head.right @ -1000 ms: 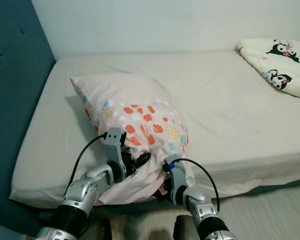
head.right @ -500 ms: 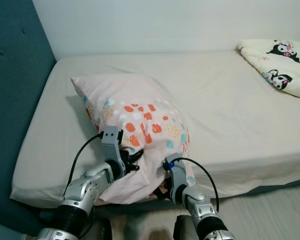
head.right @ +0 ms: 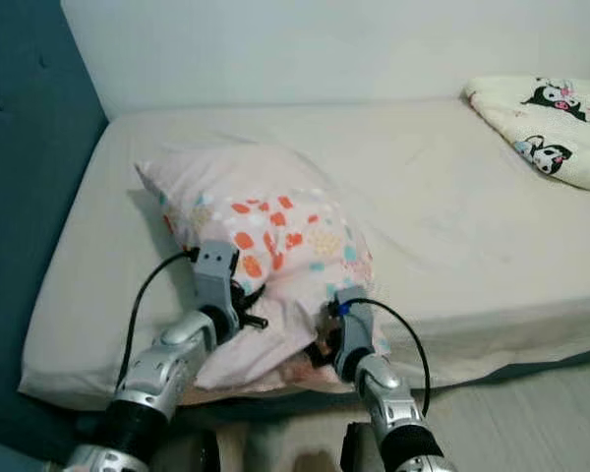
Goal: Clean up the room
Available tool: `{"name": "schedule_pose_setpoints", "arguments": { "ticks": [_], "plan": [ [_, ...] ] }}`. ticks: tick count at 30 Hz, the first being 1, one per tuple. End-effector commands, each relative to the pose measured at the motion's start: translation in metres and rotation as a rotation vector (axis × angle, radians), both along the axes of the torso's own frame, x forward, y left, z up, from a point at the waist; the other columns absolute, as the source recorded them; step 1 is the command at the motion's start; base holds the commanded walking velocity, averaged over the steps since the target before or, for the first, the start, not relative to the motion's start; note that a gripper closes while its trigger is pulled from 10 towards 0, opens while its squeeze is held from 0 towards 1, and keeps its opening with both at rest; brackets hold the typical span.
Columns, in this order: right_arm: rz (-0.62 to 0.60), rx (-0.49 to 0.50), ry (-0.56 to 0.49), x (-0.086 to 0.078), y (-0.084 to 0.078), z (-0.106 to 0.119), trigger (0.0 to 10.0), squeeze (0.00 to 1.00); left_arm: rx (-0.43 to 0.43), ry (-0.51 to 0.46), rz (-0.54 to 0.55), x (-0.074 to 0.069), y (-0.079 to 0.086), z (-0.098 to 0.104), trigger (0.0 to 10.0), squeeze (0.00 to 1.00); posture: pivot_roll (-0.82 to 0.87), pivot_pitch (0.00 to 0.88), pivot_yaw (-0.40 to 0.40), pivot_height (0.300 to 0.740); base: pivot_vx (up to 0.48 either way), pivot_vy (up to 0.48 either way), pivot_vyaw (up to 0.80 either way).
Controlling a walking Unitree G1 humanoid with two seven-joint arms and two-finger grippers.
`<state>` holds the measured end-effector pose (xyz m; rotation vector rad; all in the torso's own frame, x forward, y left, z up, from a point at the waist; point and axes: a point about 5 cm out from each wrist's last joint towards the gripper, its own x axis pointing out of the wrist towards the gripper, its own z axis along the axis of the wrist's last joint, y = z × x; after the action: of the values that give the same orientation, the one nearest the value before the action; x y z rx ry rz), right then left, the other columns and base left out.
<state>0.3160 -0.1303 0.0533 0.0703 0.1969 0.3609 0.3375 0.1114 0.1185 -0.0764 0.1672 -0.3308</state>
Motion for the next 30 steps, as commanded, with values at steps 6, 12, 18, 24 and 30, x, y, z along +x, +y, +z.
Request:
{"name": "schedule_pose_setpoints", "arguments": {
  "ticks": [6,12,18,24,30],
  "plan": [
    [-0.112,0.014,-0.166,0.002,-0.011,0.024,10.0,0.0,0.083,-0.105,0.146,0.012,0.036,0.017,0.0,0.0,0.05,0.062,-0.045,0.586,0.0,0.0,0.0],
    [-0.156,-0.019,-0.208,-0.001,-0.018,0.026,10.0,0.0,0.245,-0.222,0.147,0.022,0.054,0.036,0.0,0.0,0.06,0.05,-0.048,0.586,0.0,0.0,0.0],
    [-0.176,-0.042,-0.213,-0.001,-0.019,0.027,10.0,0.0,0.466,-0.386,0.251,0.034,0.082,0.067,0.0,0.0,0.06,0.048,-0.061,0.586,0.0,0.0,0.0],
    [-0.17,-0.053,-0.206,-0.001,-0.018,0.025,10.0,0.0,0.726,-0.569,0.303,0.04,0.098,0.099,0.0,0.0,0.07,0.056,-0.066,0.586,0.0,0.0,0.0],
    [-0.17,-0.06,-0.208,0.0,-0.018,0.025,10.0,0.0,0.912,-0.583,0.418,0.039,0.126,0.107,0.0,0.0,0.07,0.065,-0.07,0.586,0.0,0.0,0.0]
  ]
}}
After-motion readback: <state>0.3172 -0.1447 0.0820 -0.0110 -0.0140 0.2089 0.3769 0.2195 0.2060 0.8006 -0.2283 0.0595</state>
